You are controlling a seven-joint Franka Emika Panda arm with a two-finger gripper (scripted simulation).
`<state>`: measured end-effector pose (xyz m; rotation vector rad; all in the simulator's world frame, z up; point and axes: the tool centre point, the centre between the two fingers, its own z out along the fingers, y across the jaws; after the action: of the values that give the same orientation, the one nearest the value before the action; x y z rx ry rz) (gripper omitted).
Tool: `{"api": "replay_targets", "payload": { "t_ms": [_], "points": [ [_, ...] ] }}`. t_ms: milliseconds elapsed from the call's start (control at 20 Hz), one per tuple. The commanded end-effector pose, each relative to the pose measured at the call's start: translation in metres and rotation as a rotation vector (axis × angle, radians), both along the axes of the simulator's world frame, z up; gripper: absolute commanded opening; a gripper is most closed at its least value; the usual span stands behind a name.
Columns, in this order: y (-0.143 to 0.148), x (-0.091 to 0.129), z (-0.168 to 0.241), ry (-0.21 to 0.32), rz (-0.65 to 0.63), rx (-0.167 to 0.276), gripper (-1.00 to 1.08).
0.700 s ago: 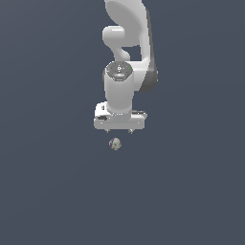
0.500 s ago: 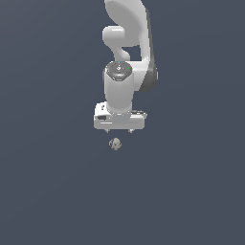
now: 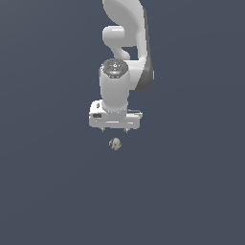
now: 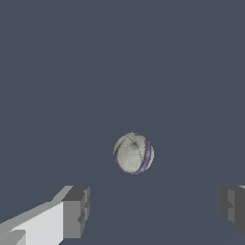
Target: Pick up the object and move it to a goal position.
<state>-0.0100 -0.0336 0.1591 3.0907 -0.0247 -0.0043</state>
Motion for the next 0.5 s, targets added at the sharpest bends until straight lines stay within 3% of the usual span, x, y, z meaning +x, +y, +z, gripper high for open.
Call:
{"api": "replay_targets", "payload": {
  "t_ms": [0,450],
  "points": [
    [0.0002,0.0,-0.0001,0.0,0.0,0.0,1.0],
    [-0.0002,0.0,-0.0056,0.004,0.074,0.002,1.0]
  ]
}}
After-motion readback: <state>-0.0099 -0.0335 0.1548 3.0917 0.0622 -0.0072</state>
